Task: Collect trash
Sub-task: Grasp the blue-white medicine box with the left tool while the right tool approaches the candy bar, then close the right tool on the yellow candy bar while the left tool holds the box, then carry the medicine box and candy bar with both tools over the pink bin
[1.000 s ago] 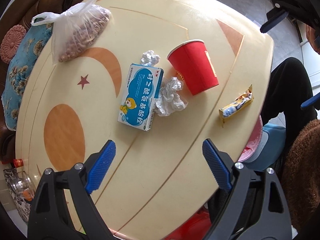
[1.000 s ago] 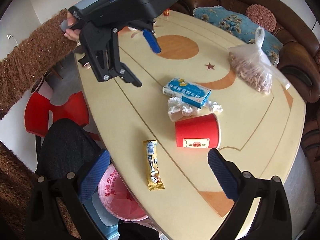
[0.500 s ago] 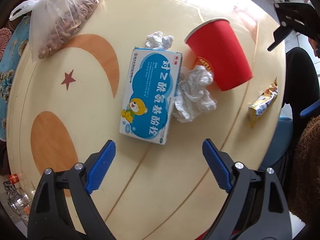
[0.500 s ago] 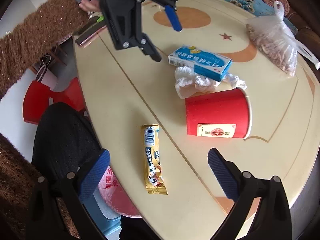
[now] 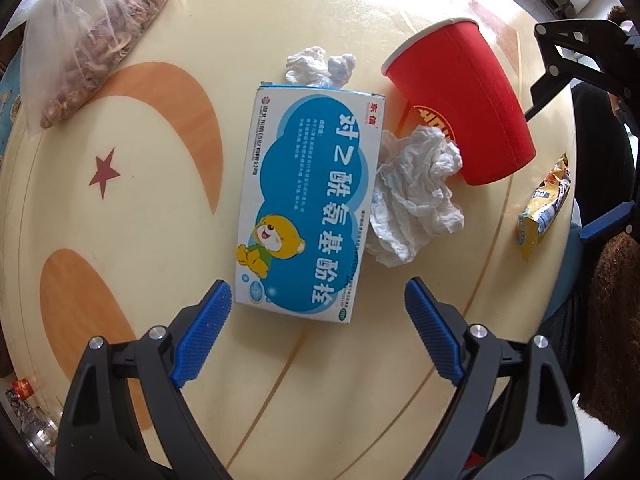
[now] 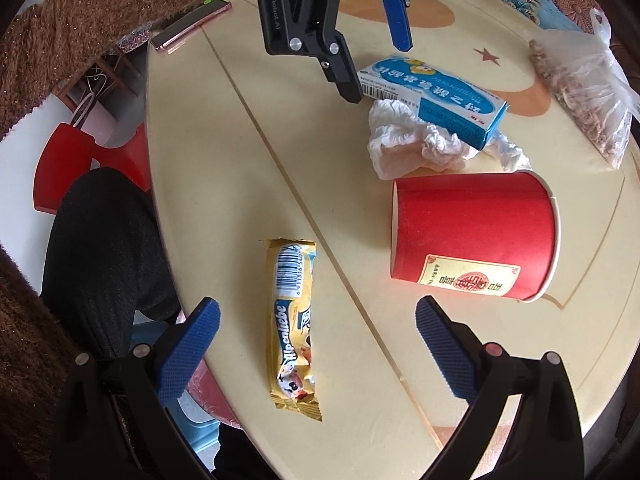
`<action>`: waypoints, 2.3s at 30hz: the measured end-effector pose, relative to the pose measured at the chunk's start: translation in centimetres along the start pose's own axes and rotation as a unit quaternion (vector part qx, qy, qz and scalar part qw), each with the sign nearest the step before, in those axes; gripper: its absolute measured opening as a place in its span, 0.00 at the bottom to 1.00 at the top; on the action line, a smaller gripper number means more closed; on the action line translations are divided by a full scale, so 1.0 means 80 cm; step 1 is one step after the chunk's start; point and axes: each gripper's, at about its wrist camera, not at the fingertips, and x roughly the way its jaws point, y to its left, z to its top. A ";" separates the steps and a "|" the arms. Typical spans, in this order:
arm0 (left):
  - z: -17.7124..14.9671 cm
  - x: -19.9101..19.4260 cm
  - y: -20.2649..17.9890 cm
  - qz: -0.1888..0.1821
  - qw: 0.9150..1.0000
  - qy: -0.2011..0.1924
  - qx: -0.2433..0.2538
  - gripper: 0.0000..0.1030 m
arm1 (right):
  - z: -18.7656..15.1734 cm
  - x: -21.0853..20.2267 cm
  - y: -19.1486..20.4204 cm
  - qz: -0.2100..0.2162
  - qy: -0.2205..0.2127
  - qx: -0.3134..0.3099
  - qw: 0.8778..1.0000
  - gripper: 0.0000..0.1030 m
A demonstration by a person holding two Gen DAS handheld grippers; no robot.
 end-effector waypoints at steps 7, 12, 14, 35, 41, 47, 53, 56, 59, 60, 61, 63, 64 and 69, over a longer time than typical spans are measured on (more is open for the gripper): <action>0.010 0.019 0.005 -0.008 1.000 0.005 0.009 0.84 | 0.005 0.012 -0.002 -0.002 0.007 -0.005 1.000 0.93; 0.009 0.026 0.002 0.005 1.000 0.002 0.015 0.75 | 0.008 0.021 0.001 -0.005 0.007 -0.013 1.000 0.93; 0.009 0.023 0.006 0.007 1.000 0.001 0.006 0.70 | 0.007 0.025 0.004 -0.020 0.007 -0.025 0.999 0.90; -0.019 0.007 -0.004 0.040 0.998 -0.006 -0.056 0.61 | 0.001 0.034 0.037 -0.072 -0.010 -0.020 0.997 0.19; -0.049 -0.012 -0.008 0.048 0.995 -0.016 -0.091 0.60 | -0.006 0.022 0.036 -0.062 -0.027 0.017 0.998 0.18; -0.078 -0.030 -0.012 0.052 0.991 -0.026 -0.121 0.60 | -0.006 0.004 0.041 -0.074 -0.037 0.034 0.996 0.18; -0.082 -0.032 -0.023 0.051 0.988 -0.033 -0.139 0.60 | -0.010 -0.007 0.042 -0.087 -0.047 0.057 0.994 0.18; -0.090 -0.043 -0.032 0.056 0.988 -0.042 -0.135 0.60 | -0.014 -0.010 0.041 -0.087 -0.049 0.065 0.993 0.18; -0.101 -0.055 -0.039 0.061 0.987 -0.045 -0.140 0.60 | -0.017 -0.015 0.043 -0.091 -0.053 0.068 0.992 0.18; -0.104 -0.057 -0.041 0.061 0.987 -0.045 -0.143 0.60 | -0.018 -0.017 0.044 -0.093 -0.054 0.069 0.992 0.18; -0.107 -0.060 -0.043 0.064 0.986 -0.047 -0.146 0.60 | -0.018 -0.018 0.045 -0.093 -0.054 0.070 0.992 0.18; -0.108 -0.063 -0.049 0.066 0.986 -0.051 -0.147 0.60 | -0.019 -0.020 0.045 -0.089 -0.057 0.073 0.992 0.18; -0.107 -0.062 -0.053 0.069 0.985 -0.052 -0.146 0.60 | -0.019 -0.020 0.047 -0.088 -0.056 0.074 0.992 0.18; -0.115 -0.078 -0.088 0.085 0.987 -0.064 -0.121 0.59 | -0.023 -0.024 0.056 -0.087 -0.059 0.073 0.992 0.18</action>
